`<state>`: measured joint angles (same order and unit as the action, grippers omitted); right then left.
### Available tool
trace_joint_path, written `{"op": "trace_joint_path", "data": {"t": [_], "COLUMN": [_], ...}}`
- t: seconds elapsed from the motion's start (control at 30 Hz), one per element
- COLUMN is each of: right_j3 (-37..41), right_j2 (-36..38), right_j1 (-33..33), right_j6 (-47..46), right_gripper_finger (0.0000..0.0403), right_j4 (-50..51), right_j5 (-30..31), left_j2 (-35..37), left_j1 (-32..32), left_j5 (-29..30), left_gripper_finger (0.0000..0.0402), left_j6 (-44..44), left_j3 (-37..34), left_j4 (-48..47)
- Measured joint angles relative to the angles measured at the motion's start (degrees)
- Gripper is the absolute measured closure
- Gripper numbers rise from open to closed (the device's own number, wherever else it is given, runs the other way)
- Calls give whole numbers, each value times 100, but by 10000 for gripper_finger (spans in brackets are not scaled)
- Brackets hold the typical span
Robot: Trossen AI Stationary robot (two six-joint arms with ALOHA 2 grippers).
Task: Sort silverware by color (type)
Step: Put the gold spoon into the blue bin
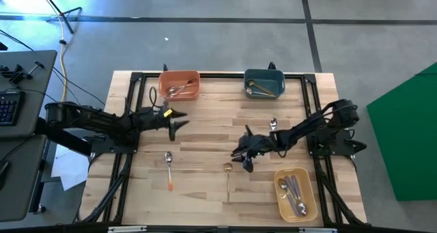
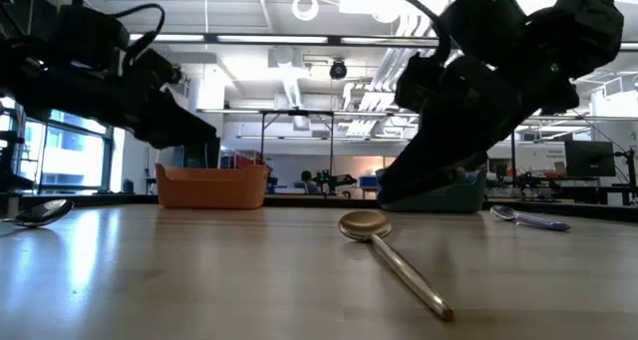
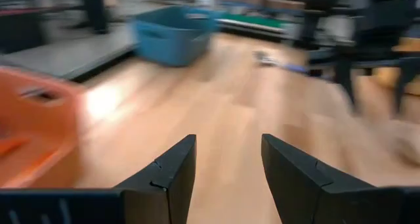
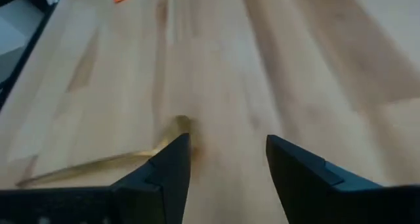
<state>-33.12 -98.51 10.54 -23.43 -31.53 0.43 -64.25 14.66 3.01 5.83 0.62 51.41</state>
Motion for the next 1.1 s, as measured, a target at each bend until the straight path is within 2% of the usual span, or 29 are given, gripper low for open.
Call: {"op": "trace_joint_path", "data": {"t": [0.1, 0.3, 0.63, 0.77, 1.1], "right_j3": [-241, -756, -941, -941, -950], "right_j2": [-267, -805, -956, -956, -948], "right_j1": [164, 430, 617, 662, 692], "right_j6": [-76, -258, -812, -968, -1048], "right_gripper_finger": [219, 219, 227, 262, 393], "right_j4": [-26, -1, 380, 433, 531], "right_j5": [-1, 17, 704, 769, 685], "left_j2": [0, -2, -9, -9, -9], "left_j1": [-399, -928, -1391, -1584, -1939], "left_j5": [-148, -60, 95, 206, 390], "left_gripper_finger": [238, 238, 238, 238, 247], "left_j6": [0, -2, 144, 162, 157], "left_j3": [0, 4, 2, 4, 3], "left_j4": [186, 255, 250, 250, 247]}}
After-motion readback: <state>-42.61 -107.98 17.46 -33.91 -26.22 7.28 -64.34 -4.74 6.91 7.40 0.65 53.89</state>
